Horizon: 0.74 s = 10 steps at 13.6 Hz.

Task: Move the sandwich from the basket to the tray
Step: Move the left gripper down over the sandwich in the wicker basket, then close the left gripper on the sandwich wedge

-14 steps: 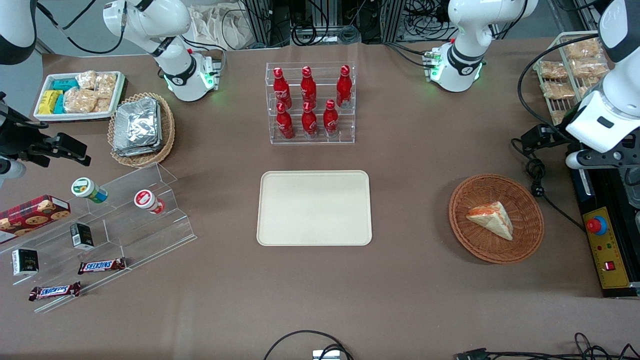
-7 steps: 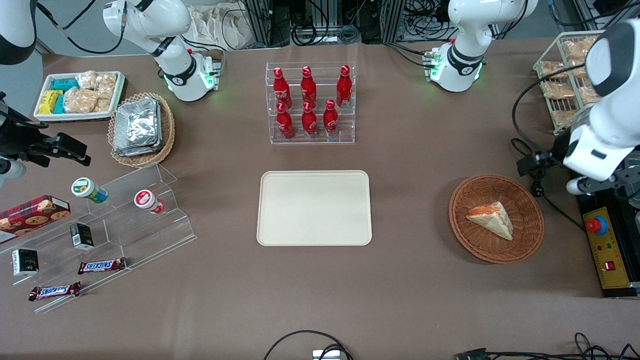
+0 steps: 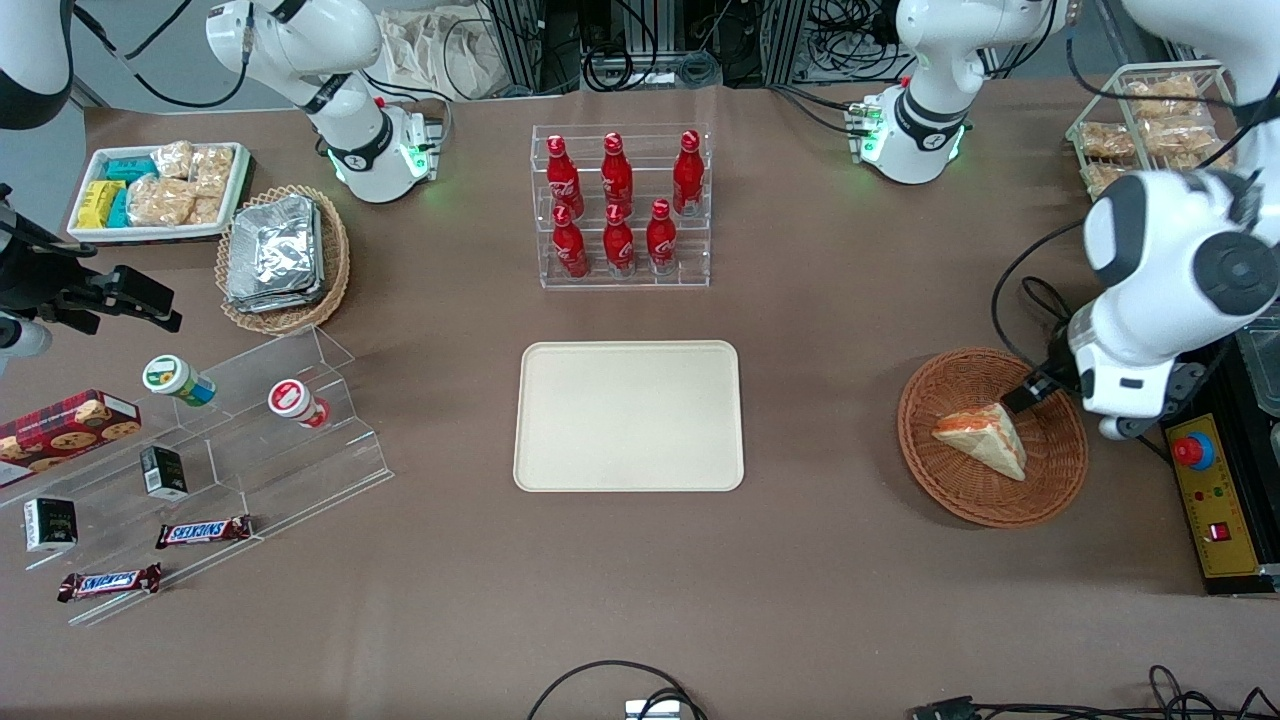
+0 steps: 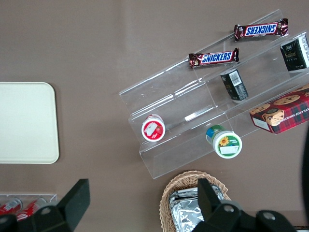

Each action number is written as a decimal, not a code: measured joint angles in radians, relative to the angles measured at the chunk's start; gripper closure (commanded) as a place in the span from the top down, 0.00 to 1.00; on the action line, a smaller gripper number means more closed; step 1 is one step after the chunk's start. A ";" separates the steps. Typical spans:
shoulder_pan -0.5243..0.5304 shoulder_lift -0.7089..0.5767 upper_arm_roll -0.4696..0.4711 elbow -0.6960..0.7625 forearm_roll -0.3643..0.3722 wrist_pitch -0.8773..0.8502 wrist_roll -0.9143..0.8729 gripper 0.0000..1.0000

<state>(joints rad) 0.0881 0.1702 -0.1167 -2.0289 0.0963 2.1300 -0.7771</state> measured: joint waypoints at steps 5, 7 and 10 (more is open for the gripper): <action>0.000 0.123 0.013 -0.013 0.004 0.169 -0.162 1.00; 0.000 0.144 0.015 -0.013 0.004 0.196 -0.178 1.00; -0.001 0.158 0.015 -0.013 0.004 0.206 -0.187 0.96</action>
<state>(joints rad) 0.0874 0.3283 -0.1018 -2.0414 0.1005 2.3364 -0.9643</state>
